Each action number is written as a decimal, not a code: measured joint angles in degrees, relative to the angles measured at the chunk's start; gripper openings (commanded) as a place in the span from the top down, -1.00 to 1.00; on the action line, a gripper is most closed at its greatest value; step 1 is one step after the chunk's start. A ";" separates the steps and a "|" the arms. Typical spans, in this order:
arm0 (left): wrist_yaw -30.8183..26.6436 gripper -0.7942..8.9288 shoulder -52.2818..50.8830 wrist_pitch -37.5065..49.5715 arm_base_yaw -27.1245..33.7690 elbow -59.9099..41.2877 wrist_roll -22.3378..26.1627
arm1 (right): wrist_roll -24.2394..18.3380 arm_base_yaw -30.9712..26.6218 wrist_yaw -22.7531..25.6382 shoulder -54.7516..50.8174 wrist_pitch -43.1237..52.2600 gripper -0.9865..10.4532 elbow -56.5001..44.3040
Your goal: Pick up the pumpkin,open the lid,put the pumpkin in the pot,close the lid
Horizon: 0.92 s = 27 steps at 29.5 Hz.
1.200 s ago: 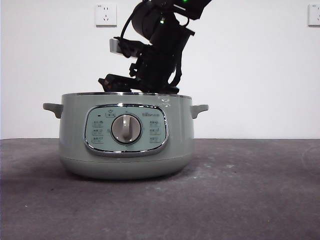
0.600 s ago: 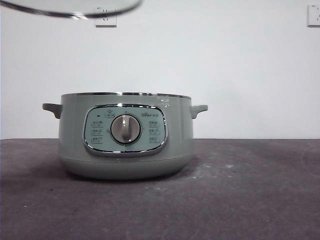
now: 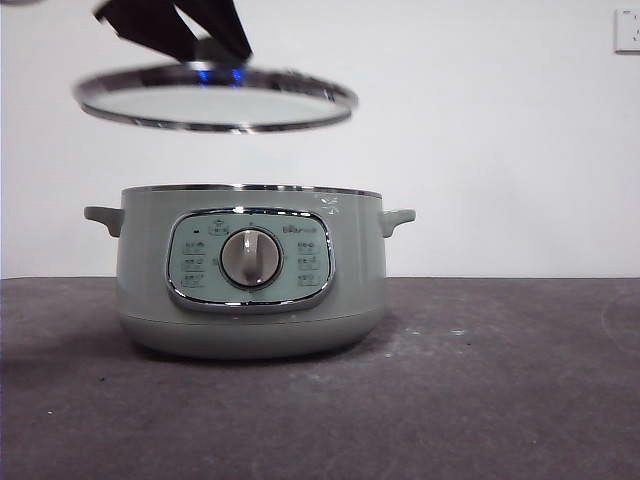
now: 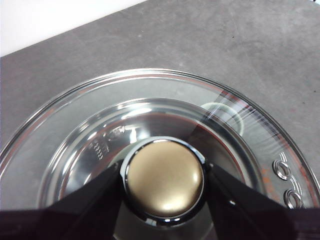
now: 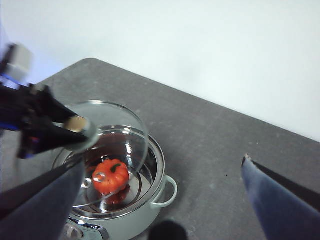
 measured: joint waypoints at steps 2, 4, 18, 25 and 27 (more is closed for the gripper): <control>0.02 0.86 1.84 1.46 -0.11 0.00 0.00 | 0.00 0.00 0.00 -0.46 -0.72 -0.21 0.00; 0.02 0.86 3.48 2.49 -0.15 0.00 0.00 | 0.00 0.00 0.02 -0.59 -1.38 -0.21 0.00; -0.17 0.86 10.58 5.46 -0.26 0.00 0.00 | 0.00 0.00 0.00 -0.44 -2.82 -0.21 0.00; -0.17 0.86 10.93 5.77 -0.46 0.00 0.17 | 0.00 0.00 0.00 -0.44 -2.82 -0.21 0.00; -0.17 0.86 10.93 5.77 -0.50 0.00 0.17 | 0.00 0.00 0.00 -0.44 -2.82 -0.21 0.00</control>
